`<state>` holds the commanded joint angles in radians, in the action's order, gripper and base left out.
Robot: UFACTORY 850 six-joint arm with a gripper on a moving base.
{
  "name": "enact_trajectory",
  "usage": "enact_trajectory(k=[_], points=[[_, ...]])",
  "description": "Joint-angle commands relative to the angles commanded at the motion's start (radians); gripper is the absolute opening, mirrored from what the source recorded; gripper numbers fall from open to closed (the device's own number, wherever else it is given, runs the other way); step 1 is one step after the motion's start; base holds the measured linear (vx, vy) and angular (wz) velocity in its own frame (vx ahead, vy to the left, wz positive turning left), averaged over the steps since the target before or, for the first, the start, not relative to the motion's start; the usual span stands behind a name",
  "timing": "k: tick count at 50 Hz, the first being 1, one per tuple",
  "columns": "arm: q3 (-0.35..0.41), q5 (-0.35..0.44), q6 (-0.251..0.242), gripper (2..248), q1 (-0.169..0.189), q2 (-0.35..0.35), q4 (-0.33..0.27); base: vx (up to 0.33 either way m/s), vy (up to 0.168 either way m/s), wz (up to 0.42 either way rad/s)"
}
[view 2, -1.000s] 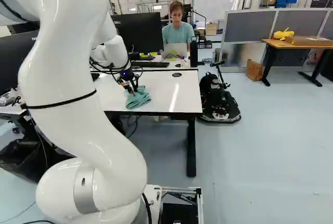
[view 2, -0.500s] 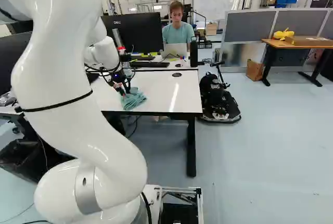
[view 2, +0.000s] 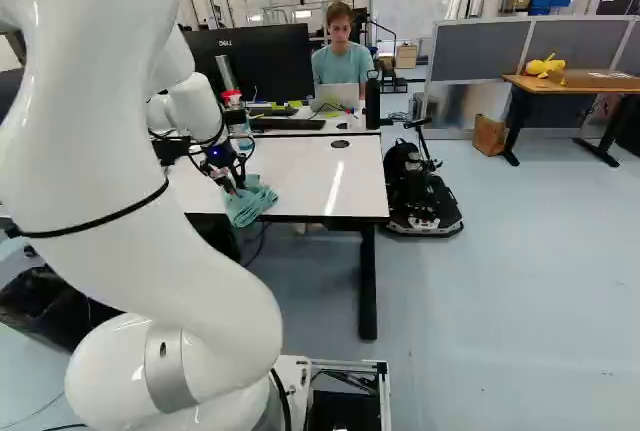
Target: Clean the table with the green towel
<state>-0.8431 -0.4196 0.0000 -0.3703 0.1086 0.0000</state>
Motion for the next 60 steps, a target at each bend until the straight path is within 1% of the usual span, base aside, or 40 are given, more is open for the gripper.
enact_trajectory(k=[9, 37, 45, 60], points=[[0.03, 0.0, 0.0, 42, 0.024, -0.027, 0.0, 0.0, 0.0, 0.0], [0.068, 0.0, 0.0, 42, 0.136, -0.063, 0.0, 0.0, 0.0, 0.0], [0.049, 0.0, 0.0, 42, 0.162, -0.044, 0.0, 0.0, 0.0, 0.0], [-0.019, 0.0, 0.0, 42, 0.198, 0.018, 0.0, 0.0, 0.0, 0.0]])
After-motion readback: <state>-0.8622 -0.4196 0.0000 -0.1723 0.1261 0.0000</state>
